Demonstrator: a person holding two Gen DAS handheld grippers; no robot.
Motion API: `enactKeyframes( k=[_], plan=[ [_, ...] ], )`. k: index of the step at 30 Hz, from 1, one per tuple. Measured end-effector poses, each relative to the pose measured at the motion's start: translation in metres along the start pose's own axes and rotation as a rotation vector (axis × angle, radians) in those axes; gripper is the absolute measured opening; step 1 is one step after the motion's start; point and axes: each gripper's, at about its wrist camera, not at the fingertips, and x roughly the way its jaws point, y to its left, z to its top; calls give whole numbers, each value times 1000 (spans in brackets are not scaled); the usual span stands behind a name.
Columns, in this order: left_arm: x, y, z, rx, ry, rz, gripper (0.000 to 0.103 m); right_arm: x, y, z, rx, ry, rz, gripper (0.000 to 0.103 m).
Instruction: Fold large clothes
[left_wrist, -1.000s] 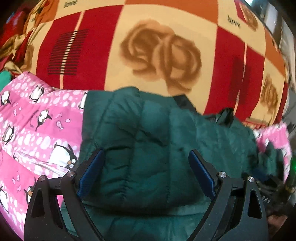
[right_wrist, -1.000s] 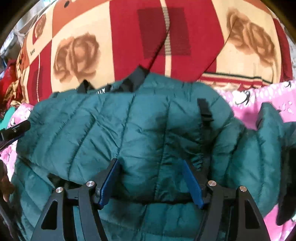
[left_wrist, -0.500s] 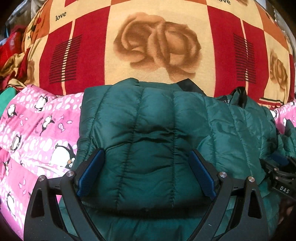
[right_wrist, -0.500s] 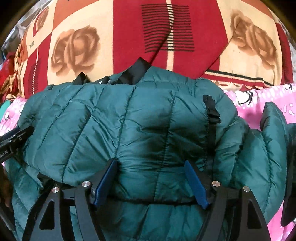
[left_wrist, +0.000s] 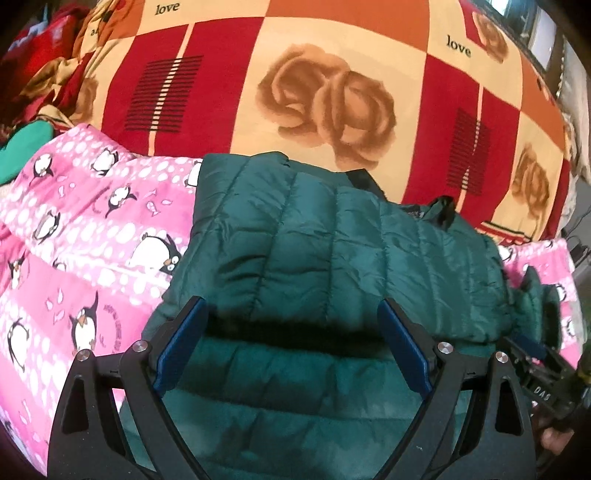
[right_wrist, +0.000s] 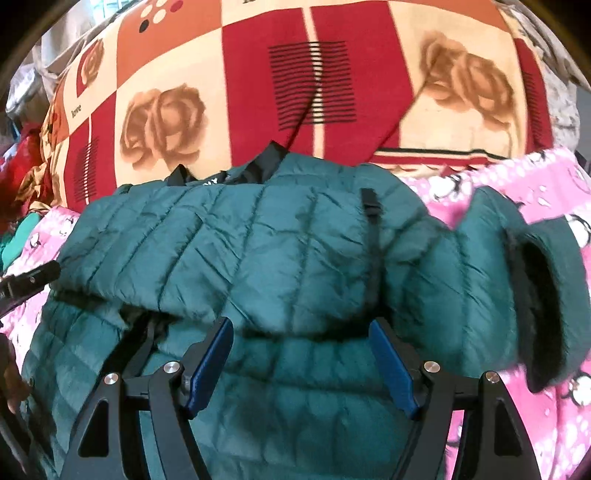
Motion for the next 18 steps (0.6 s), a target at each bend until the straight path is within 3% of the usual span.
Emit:
enactKeyframes(
  k=[18],
  plan=[
    [-40, -40, -27, 41, 0, -94, 93, -66, -39, -19, 19, -67, -106, 74]
  ],
)
